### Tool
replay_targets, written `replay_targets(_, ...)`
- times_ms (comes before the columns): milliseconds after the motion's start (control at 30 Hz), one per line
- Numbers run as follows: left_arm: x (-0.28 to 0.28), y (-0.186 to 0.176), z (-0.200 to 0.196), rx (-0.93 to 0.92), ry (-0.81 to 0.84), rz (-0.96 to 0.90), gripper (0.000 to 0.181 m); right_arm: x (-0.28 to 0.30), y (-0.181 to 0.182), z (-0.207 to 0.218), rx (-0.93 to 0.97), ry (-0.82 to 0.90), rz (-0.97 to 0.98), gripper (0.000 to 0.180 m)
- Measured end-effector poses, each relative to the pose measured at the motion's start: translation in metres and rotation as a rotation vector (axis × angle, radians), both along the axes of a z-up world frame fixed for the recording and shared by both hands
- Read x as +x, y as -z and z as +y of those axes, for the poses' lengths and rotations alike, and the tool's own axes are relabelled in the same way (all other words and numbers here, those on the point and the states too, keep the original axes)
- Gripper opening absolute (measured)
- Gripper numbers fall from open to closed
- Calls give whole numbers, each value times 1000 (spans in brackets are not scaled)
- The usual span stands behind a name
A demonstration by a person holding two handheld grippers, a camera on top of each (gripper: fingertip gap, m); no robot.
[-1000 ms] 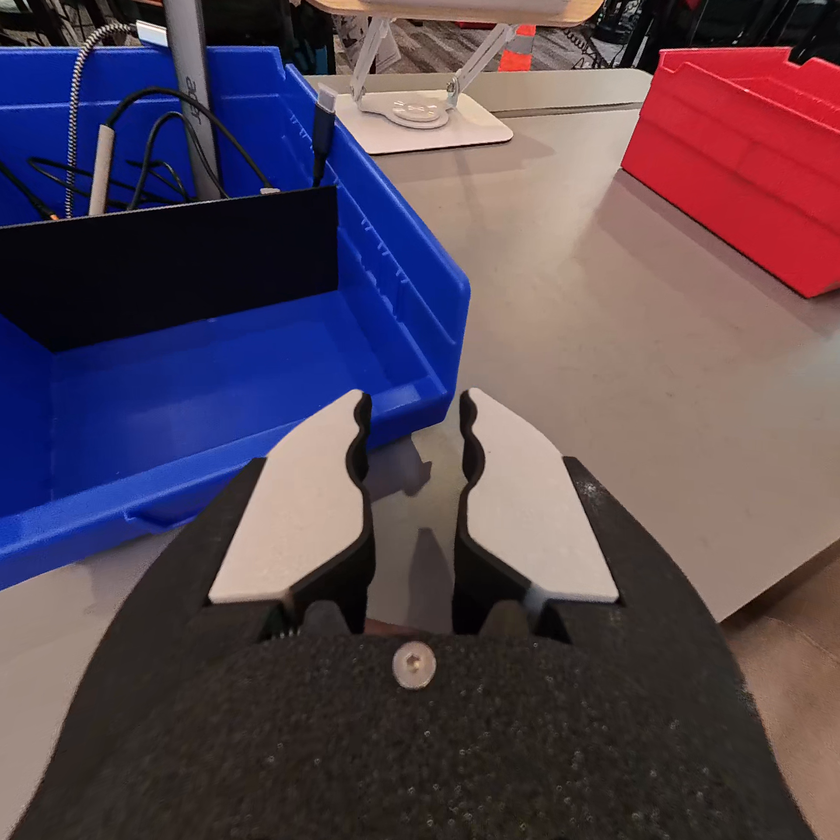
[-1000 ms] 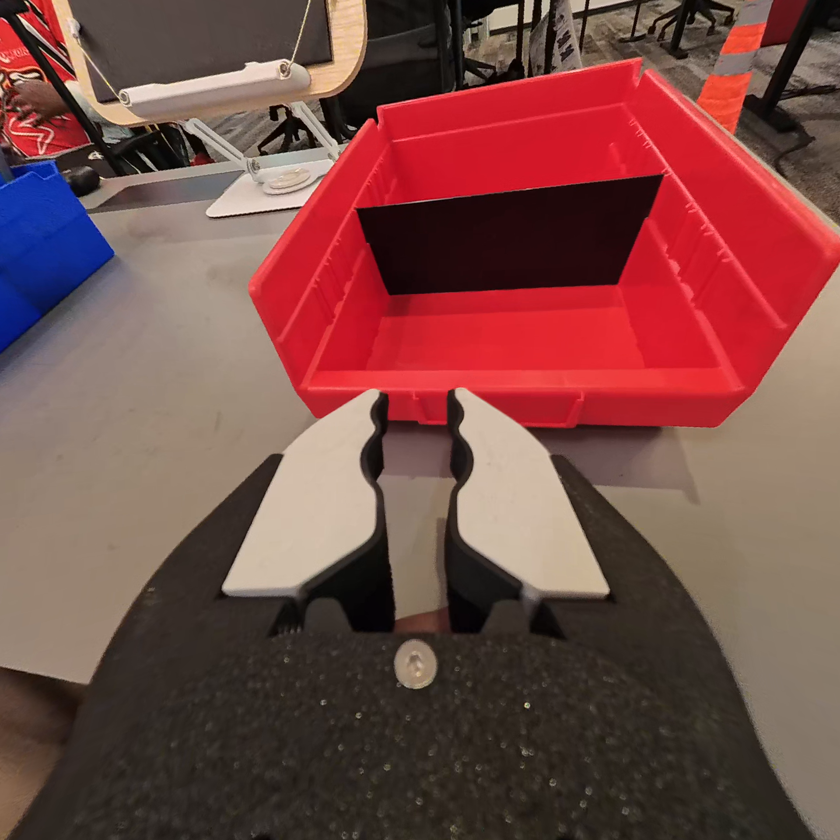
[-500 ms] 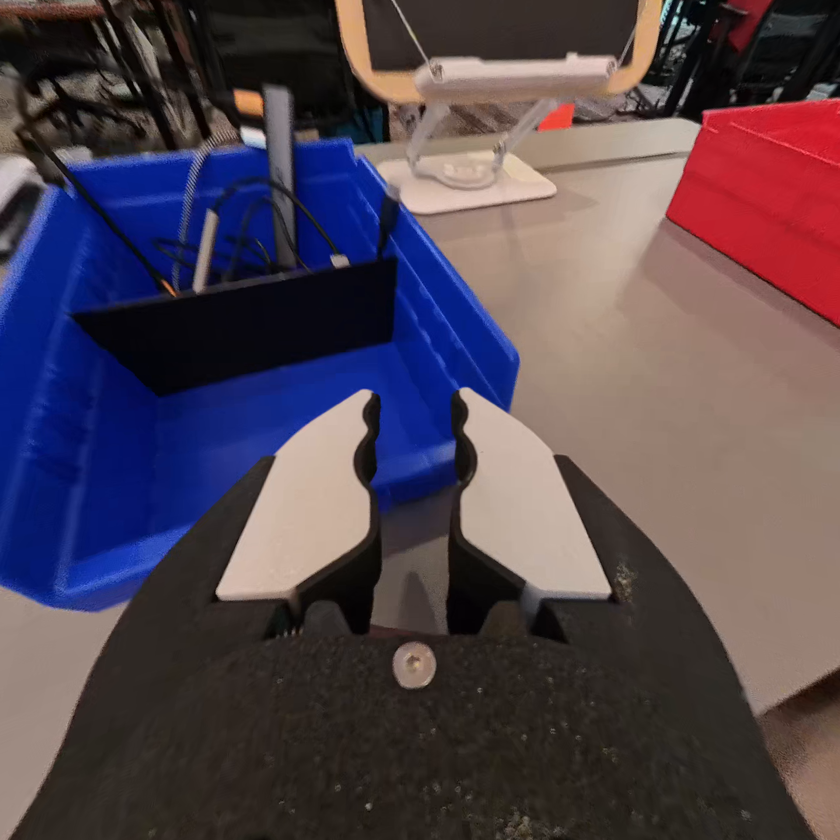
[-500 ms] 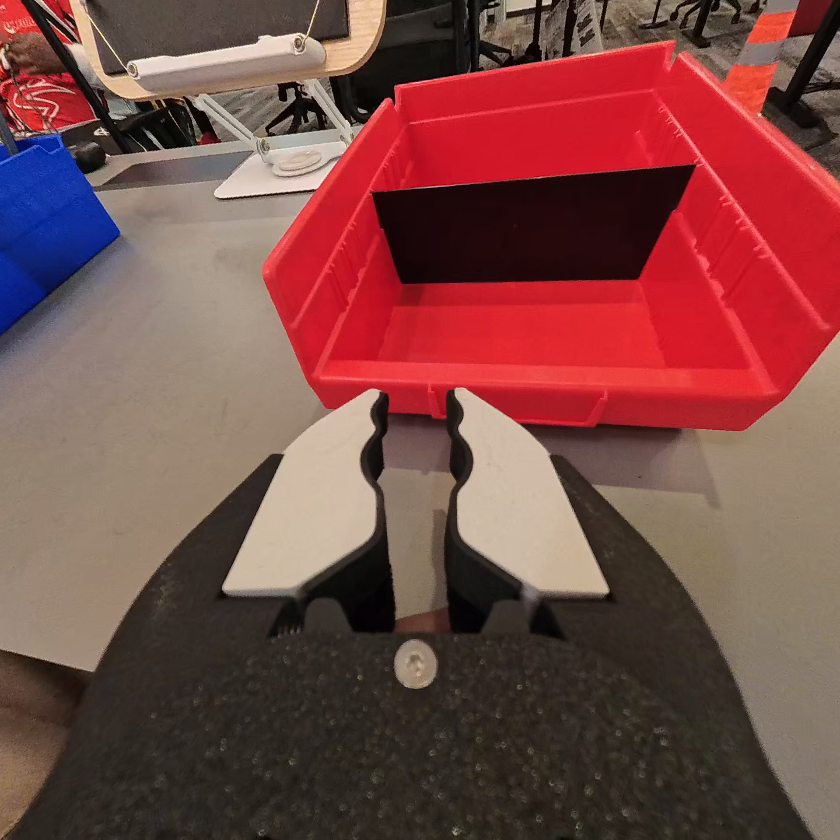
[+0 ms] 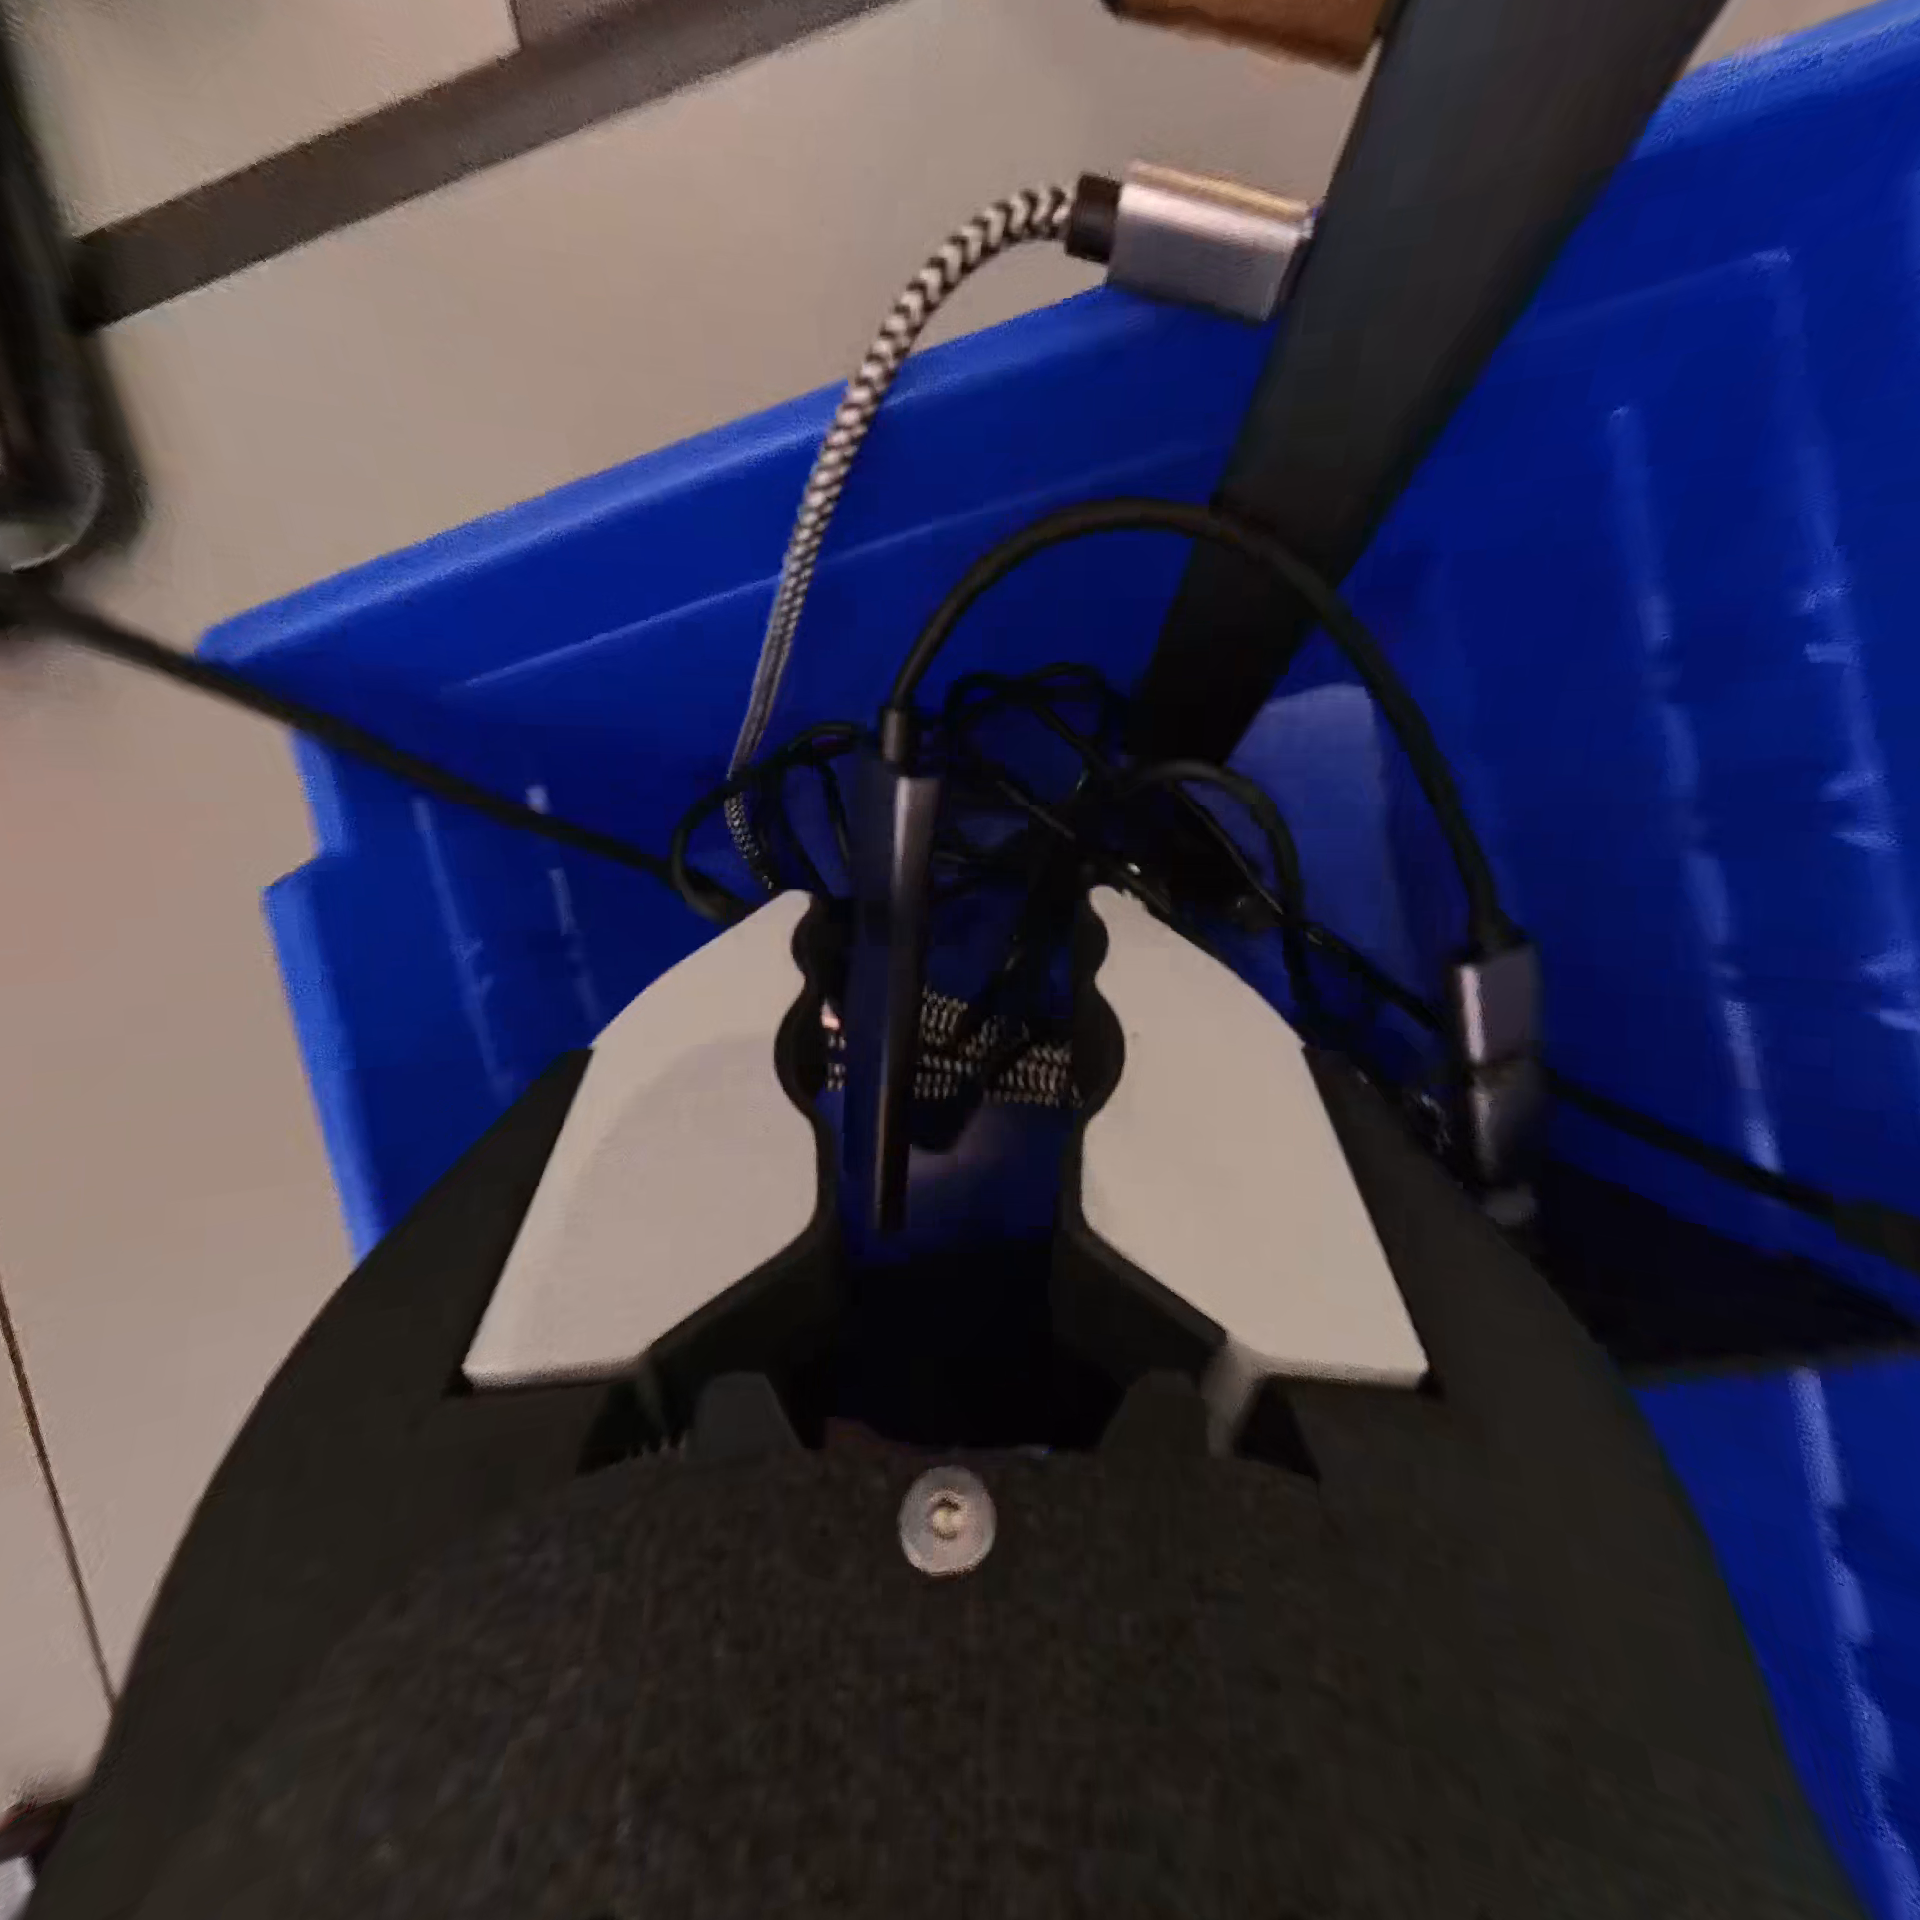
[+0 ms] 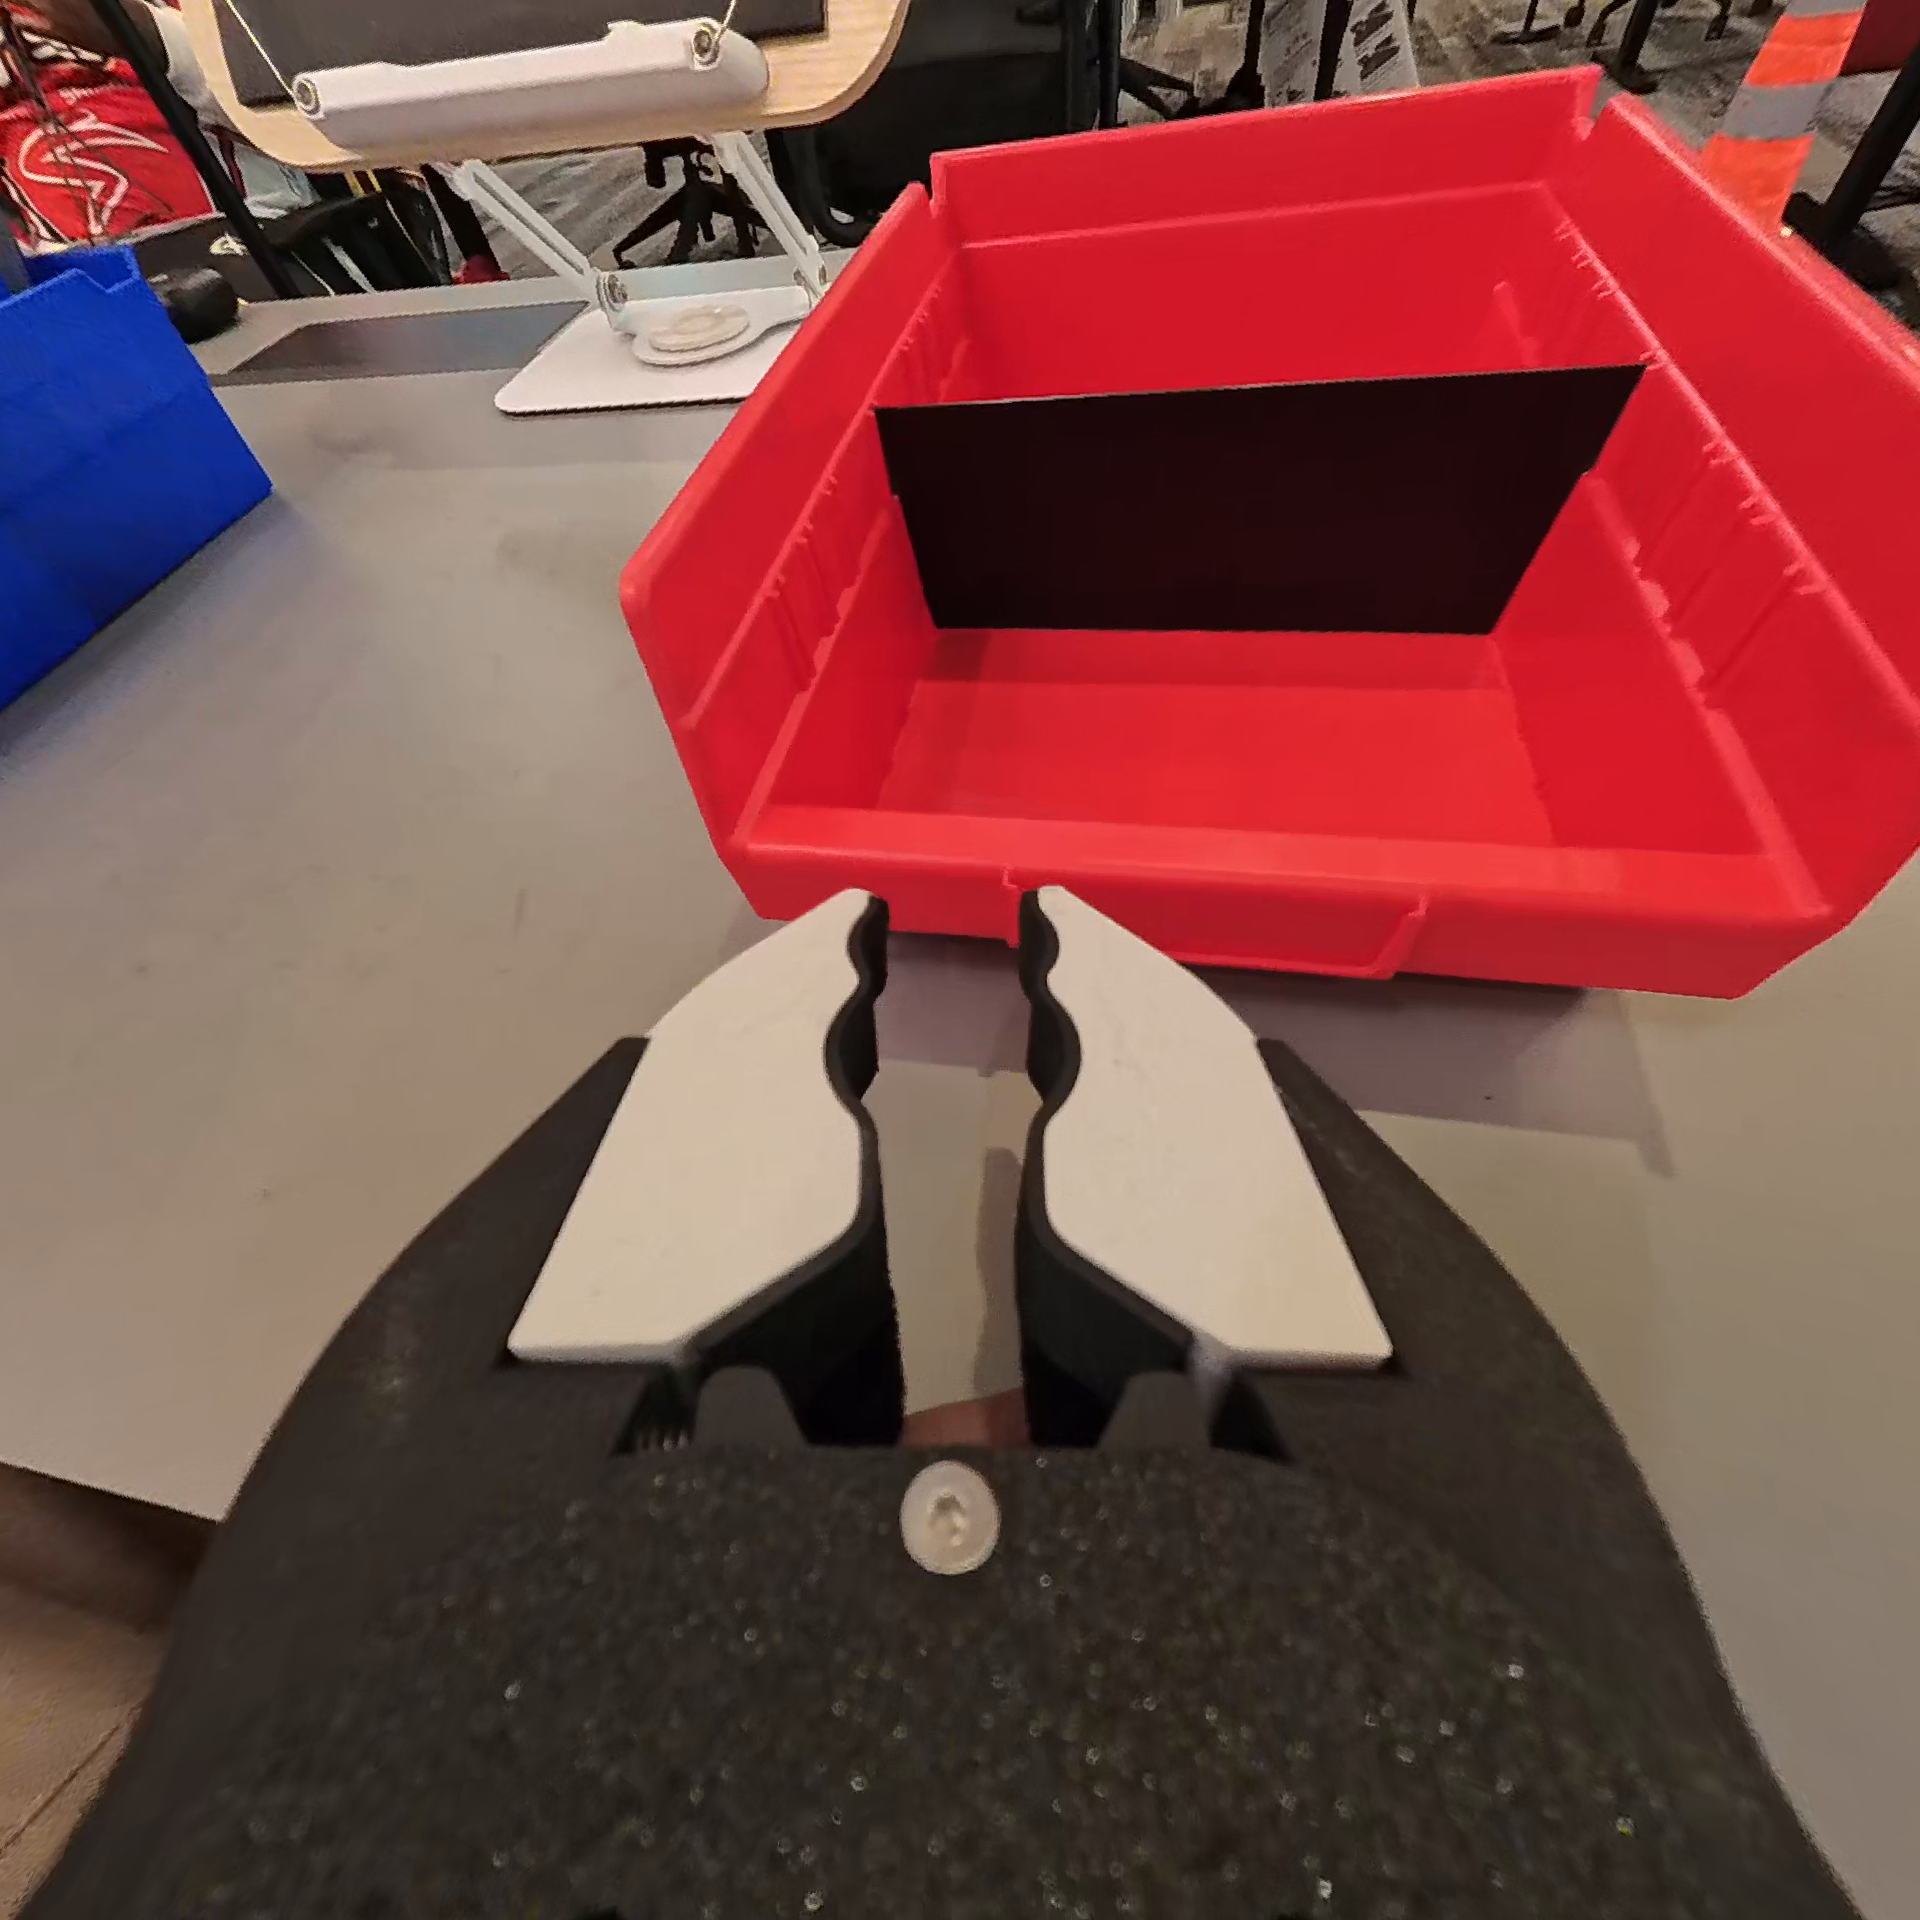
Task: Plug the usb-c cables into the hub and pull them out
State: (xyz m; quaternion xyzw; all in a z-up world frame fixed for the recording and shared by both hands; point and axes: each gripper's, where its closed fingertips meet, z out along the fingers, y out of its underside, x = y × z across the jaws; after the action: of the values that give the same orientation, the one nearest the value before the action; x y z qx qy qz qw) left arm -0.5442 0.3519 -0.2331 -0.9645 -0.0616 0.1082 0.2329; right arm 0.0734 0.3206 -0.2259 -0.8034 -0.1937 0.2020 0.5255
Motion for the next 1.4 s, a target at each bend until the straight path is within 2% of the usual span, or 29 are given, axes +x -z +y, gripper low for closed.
replay_targets(67, -8, 14, 4, -59, -1, 41, 40, 1, 1, 0, -8, -1, 2, 24)
replay_targets(133, -15, 17, 6, -81, -23, 75, 17, 2, 2, -1, -21, -5, 16, 24)
replay_targets(233, -20, -1, 6, -29, -10, 157, 13, 1, 2, -1, -25, -9, 21, 24)
replay_targets(333, -13, -28, 1, 59, 40, 127, 13, 1, 4, -2, -32, -14, 18, 23)
replay_targets(433, -10, -77, -5, 259, 49, 15, 12, -1, 3, -2, -38, -20, 32, 23)
replay_targets(567, -6, -161, -20, 547, 86, -158, 12, -3, 1, -5, -38, -30, 44, 23)
replay_targets(733, 28, -262, -41, 830, 234, -403, 11, -8, -3, -9, -17, -41, 33, 22)
replay_targets(867, 93, -328, -54, 946, 442, -589, 11, -10, -6, -10, 17, -46, 14, 21)
replay_targets(1000, 173, -358, -62, 894, 662, -691, 11, -12, -10, -12, 40, -55, 13, 21)
replay_targets(1067, 214, -351, -62, 827, 742, -740, 11, -15, -14, -14, 56, -74, 28, 21)
replay_targets(1133, 251, -322, -56, 724, 780, -770, 11, -20, -23, -18, 95, -106, 47, 22)
replay_targets(1200, 276, -263, -43, 561, 749, -723, 11, -32, -35, -28, 160, -182, 67, 25)
replay_targets(1300, 295, -155, -31, 268, 649, -632, 11, -61, -51, -54, 252, -344, 95, 29)
replay_targets(1400, 319, -96, -35, 117, 615, -695, 11, -106, -58, -87, 262, -558, 132, 30)
